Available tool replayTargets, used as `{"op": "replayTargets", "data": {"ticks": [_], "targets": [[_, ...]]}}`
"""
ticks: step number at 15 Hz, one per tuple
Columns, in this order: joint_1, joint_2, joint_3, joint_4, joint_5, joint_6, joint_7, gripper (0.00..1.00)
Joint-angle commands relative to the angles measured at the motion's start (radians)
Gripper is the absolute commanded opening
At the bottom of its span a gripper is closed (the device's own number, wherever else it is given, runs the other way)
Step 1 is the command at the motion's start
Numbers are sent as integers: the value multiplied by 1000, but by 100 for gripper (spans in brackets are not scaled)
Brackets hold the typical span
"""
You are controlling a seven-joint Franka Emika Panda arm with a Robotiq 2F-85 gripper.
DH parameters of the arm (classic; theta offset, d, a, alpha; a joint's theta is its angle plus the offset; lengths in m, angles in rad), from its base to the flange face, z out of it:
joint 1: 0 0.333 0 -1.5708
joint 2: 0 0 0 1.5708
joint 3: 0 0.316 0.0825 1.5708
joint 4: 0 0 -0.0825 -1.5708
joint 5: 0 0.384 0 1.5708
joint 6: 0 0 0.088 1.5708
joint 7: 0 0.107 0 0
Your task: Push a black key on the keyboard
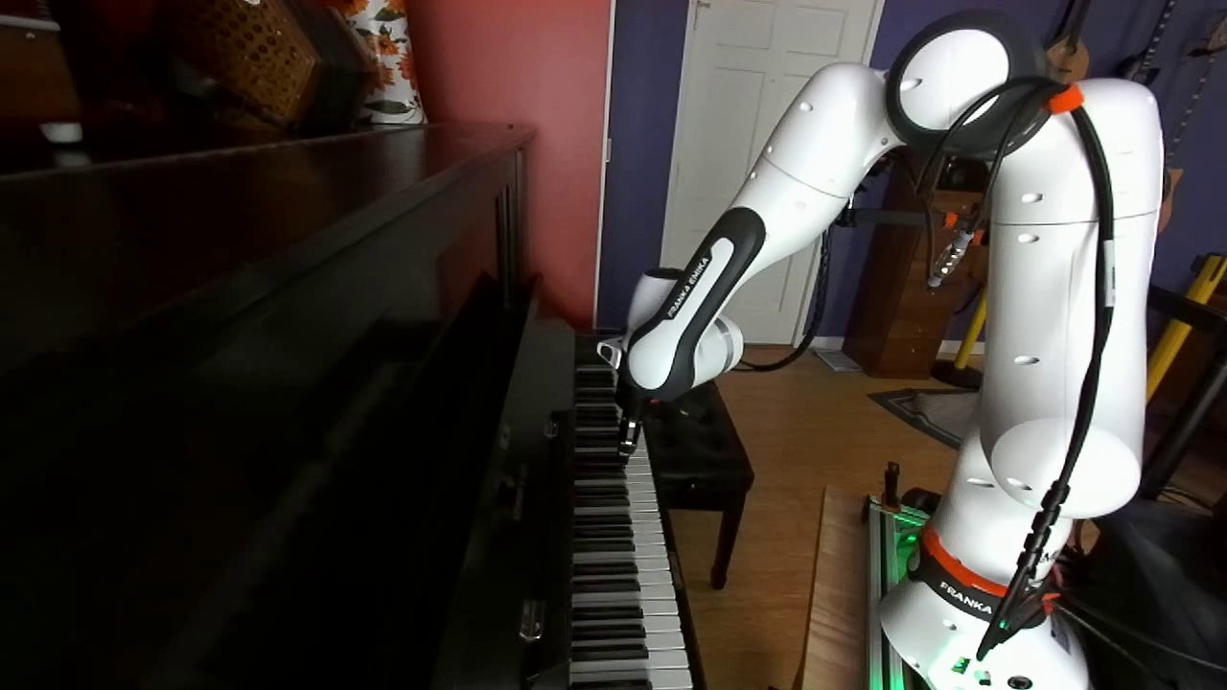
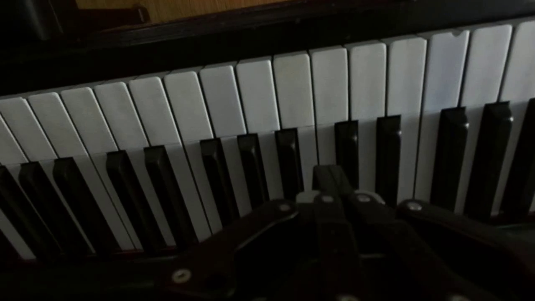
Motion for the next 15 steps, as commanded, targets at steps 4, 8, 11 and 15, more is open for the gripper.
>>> {"op": "replayTargets", "data": {"ticks": [4, 8, 11, 15], "targets": [[-74, 99, 65, 48, -35, 76, 6, 0], [-103, 137, 84, 67, -68, 109, 15, 0], [-119, 157, 94, 77, -98, 119, 23, 0], [-137, 183, 105, 92, -128, 128, 25, 0]]}}
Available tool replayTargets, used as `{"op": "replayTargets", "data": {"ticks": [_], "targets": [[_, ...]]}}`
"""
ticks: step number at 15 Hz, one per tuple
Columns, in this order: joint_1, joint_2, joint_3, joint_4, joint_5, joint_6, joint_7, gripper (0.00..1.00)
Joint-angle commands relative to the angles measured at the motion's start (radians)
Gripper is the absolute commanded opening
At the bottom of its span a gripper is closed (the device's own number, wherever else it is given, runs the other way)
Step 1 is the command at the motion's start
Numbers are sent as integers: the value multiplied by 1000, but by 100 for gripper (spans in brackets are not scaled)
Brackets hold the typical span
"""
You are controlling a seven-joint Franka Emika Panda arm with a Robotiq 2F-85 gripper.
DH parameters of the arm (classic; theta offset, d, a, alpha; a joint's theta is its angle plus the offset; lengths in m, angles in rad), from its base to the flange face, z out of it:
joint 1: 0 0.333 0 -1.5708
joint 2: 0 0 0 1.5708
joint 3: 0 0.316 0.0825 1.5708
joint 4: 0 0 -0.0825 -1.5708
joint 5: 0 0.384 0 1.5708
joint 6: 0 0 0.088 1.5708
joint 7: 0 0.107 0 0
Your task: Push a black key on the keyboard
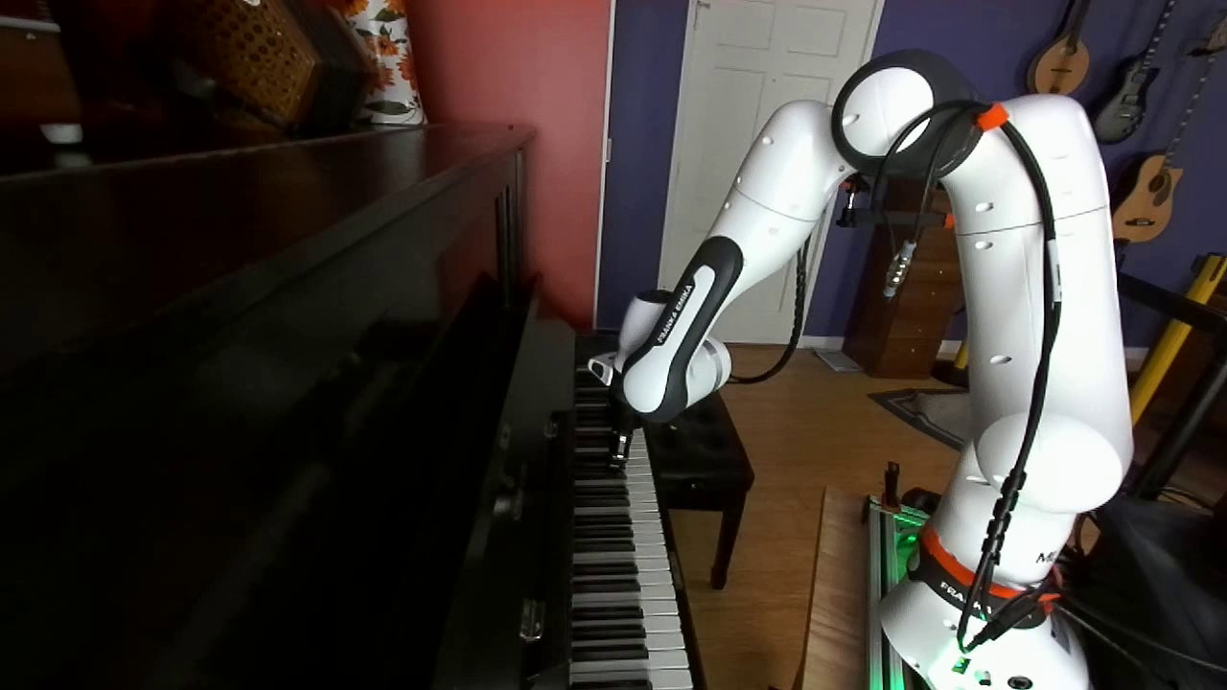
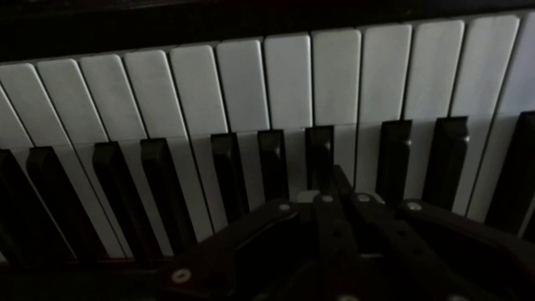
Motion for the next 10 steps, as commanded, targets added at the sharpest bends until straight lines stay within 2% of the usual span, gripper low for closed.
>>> {"op": "replayTargets", "data": {"ticks": [1, 10], "targets": [[-37, 40, 28, 20, -41, 27, 24, 0], [-44, 63, 28, 29, -73, 27, 35, 0]]}}
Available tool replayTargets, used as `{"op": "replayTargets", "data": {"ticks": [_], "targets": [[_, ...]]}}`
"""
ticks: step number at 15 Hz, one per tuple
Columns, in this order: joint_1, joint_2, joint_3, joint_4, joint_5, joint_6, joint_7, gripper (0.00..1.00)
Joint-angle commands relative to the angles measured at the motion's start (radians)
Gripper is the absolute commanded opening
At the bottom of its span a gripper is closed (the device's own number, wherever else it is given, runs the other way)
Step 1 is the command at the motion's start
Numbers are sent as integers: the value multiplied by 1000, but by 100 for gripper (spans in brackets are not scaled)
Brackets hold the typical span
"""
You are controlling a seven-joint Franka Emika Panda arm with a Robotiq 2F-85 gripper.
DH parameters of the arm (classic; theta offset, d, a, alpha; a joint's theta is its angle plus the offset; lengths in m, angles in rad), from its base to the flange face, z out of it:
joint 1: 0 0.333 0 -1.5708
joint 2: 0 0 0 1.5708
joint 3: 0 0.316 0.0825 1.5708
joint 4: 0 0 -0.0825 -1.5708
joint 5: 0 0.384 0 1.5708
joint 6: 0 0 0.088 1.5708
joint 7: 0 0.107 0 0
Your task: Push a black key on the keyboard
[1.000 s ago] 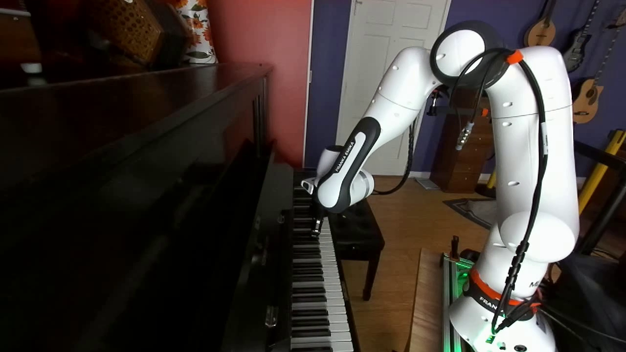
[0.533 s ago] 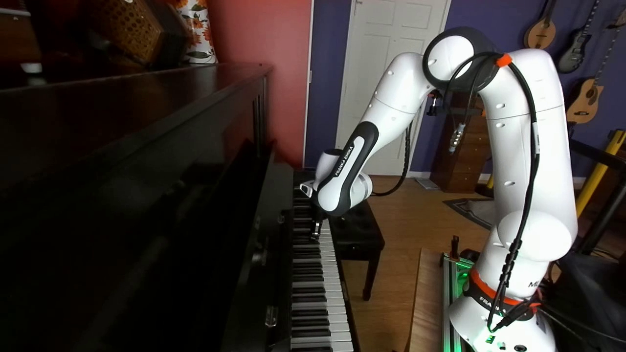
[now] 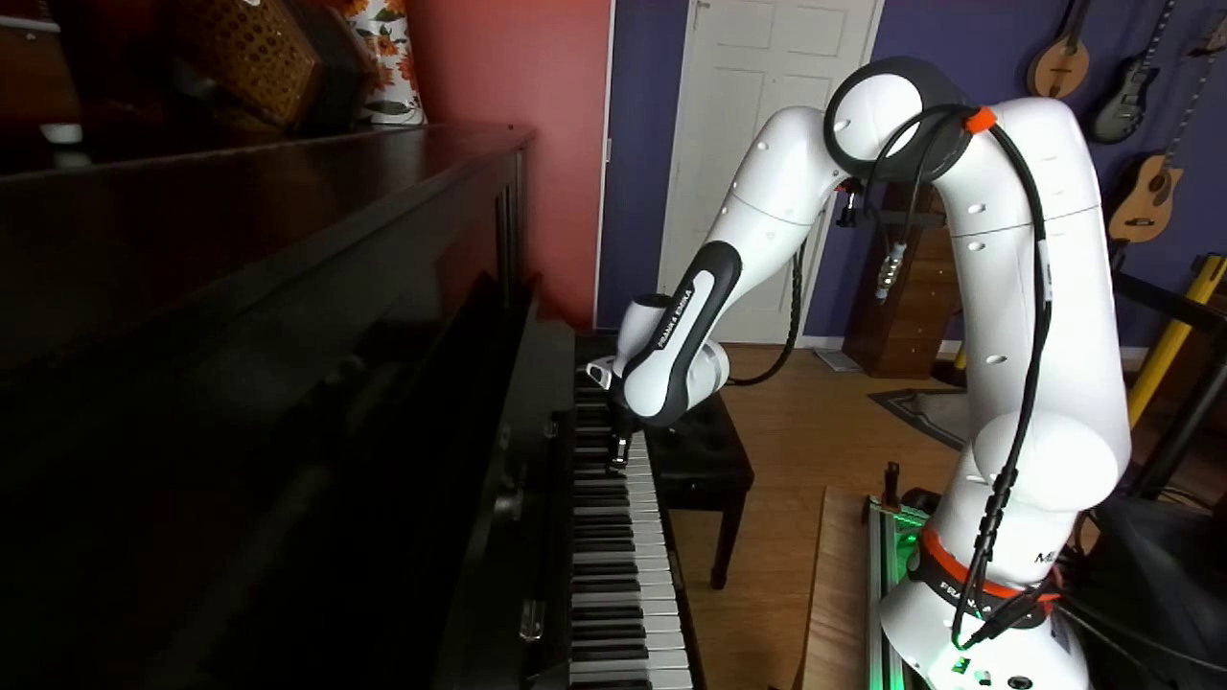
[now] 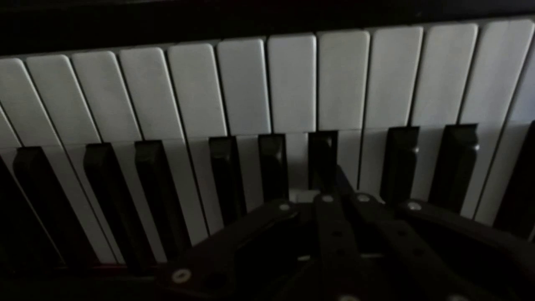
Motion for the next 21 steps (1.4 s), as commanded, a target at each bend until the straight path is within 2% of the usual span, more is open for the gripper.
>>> {"op": "replayTargets", "data": {"ticks": [1, 10, 11, 12, 14, 21], "targets": [[-17, 31, 10, 11, -34, 21, 33, 0], [-35, -65, 50, -31, -18, 9, 48, 0], [-26, -81, 45, -36, -22, 9, 56, 26], [-24, -93, 45, -39, -21, 9, 60, 27], [-17, -120, 39, -48, -20, 11, 68, 40], [-7, -246, 26, -100, 4, -16, 113, 93]]}}
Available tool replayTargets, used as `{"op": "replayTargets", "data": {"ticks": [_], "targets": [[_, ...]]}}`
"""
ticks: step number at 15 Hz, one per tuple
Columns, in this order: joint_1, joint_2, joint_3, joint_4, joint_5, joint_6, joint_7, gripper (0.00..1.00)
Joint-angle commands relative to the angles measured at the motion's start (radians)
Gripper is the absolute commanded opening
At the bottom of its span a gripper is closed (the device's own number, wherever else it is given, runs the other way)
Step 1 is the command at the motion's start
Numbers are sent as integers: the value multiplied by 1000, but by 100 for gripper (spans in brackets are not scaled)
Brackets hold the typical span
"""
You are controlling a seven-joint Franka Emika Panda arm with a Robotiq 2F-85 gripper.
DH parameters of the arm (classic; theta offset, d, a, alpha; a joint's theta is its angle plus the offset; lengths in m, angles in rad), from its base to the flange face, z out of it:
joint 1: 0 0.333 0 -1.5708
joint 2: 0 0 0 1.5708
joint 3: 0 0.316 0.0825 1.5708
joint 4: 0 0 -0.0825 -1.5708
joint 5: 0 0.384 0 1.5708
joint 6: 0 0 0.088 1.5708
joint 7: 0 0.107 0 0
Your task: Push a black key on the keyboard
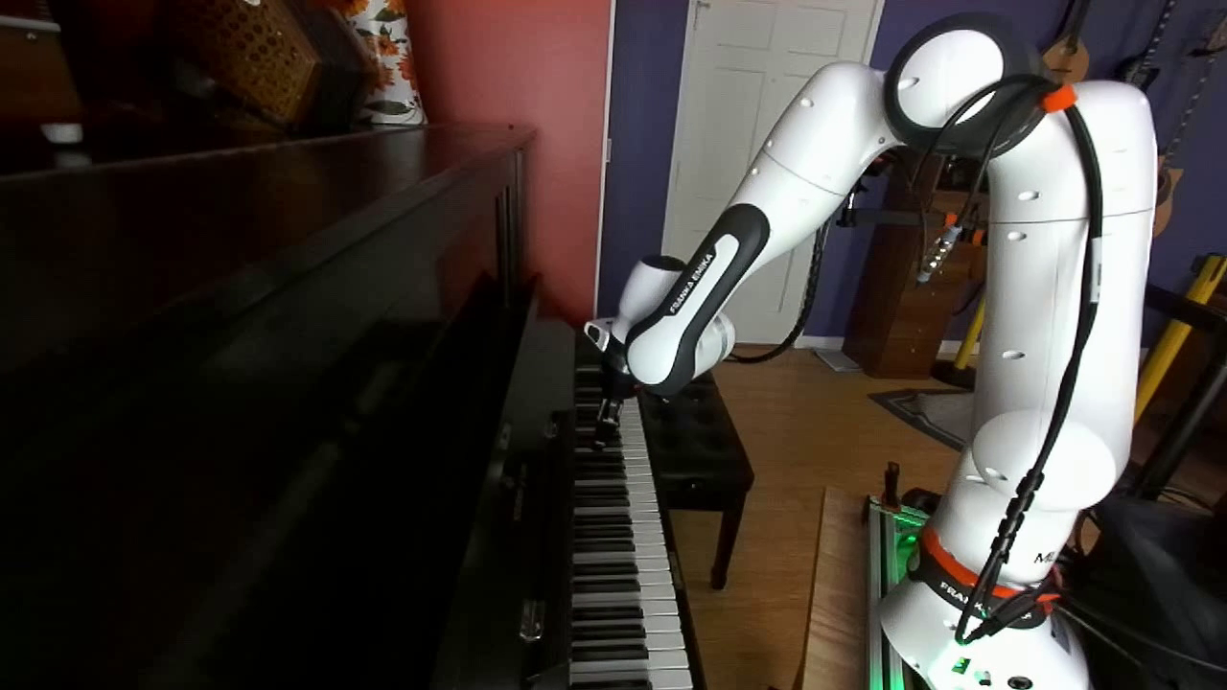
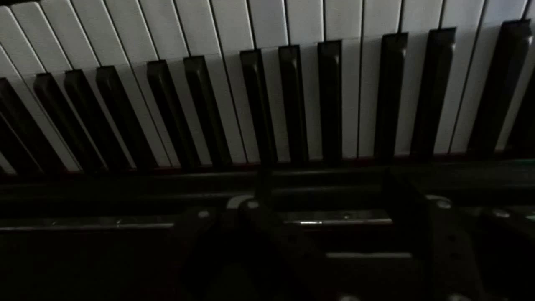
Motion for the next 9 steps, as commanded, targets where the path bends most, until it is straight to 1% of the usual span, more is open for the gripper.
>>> {"op": "replayTargets", "data": {"ticks": [1, 4, 5, 6, 7, 8, 9], "targets": [[7, -97, -10, -61, 10, -19, 42, 99], [6, -159, -8, -81, 15, -57, 71, 100], [4, -180, -4, -83, 22, -93, 80, 100], [-2, -203, 11, -82, 51, -151, 83, 100], [1, -223, 8, -85, 55, -182, 101, 100], [59, -244, -49, -84, 67, -225, 115, 100], [74, -262, -64, -83, 64, -254, 135, 100]]}}
